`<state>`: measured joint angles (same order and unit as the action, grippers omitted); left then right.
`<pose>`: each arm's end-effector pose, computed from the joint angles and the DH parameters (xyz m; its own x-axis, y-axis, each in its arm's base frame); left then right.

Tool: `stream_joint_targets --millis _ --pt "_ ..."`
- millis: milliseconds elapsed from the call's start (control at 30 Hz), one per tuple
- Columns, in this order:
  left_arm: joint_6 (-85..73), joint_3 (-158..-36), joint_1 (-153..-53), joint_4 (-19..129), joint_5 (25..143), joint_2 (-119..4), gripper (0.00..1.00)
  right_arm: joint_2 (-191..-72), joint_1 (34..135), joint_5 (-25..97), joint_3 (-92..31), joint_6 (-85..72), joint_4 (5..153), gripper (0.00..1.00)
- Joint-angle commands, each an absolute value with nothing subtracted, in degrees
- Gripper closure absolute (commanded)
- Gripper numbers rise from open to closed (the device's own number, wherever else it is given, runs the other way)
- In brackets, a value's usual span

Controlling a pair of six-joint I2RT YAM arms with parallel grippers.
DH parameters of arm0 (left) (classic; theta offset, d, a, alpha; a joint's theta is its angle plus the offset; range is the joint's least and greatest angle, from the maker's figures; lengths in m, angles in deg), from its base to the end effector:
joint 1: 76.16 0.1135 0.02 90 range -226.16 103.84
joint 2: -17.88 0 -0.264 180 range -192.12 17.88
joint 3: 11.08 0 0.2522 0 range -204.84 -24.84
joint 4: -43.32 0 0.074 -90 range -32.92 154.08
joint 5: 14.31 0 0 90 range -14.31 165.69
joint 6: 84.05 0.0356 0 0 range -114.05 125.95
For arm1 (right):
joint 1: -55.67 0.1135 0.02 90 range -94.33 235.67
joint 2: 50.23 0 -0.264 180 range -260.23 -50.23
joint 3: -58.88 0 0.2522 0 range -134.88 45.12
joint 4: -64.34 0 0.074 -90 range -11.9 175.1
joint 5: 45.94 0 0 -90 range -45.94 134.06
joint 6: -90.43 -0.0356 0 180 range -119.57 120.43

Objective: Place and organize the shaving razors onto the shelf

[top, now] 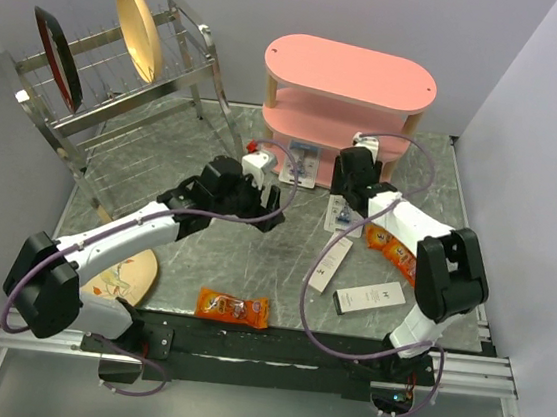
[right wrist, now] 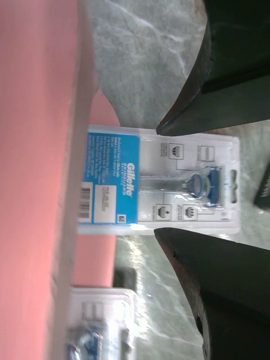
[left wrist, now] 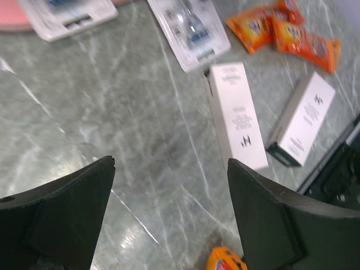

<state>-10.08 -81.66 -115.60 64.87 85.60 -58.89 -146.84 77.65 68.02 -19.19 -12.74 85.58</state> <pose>0.2331 -0.1997 0.2925 -0.5508 0.1008 -0.8285 0.6153 0.7198 -0.3214 0.3498 0.1256 0.2274 -0.5897 -0.0135 -0.8075 0.0839 0.9934 -0.0779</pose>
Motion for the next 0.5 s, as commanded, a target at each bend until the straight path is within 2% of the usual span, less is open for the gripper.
stream_joint_targets --millis 0,33,67,133,167,200,233,467 --pt "-10.7 -80.8 -117.1 62.9 87.5 -59.2 0.13 -137.3 77.8 62.3 -17.9 -7.2 87.5 0.3" --pt "-10.5 -81.0 -117.1 62.9 87.6 -59.4 0.13 -136.5 77.9 60.7 -17.2 -3.7 89.0 0.33" --pt "-10.2 -81.5 -117.1 62.9 87.5 -59.5 0.13 -135.9 77.8 57.4 -16.6 -1.7 91.3 0.47" --pt "-9.7 -82.0 -117.0 62.4 86.4 -60.3 0.13 -134.2 77.9 53.2 -14.4 6.4 92.9 0.68" --pt "-9.7 -82.5 -117.1 62.2 86.1 -60.6 0.13 -133.7 77.8 50.8 -13.7 9.7 95.0 0.88" --pt "-9.4 -82.6 -117.0 62.0 85.8 -60.8 0.13 -133.5 77.9 46.0 -13.6 13.1 96.7 0.95" --pt "-9.3 -82.8 -117.1 61.7 85.6 -61.0 0.13 -133.5 78.0 44.7 -13.5 18.0 98.0 1.0" --pt "-9.0 -82.1 -117.1 61.5 84.3 -61.0 0.12 -136.0 77.5 37.6 -12.2 39.5 103.1 1.0"
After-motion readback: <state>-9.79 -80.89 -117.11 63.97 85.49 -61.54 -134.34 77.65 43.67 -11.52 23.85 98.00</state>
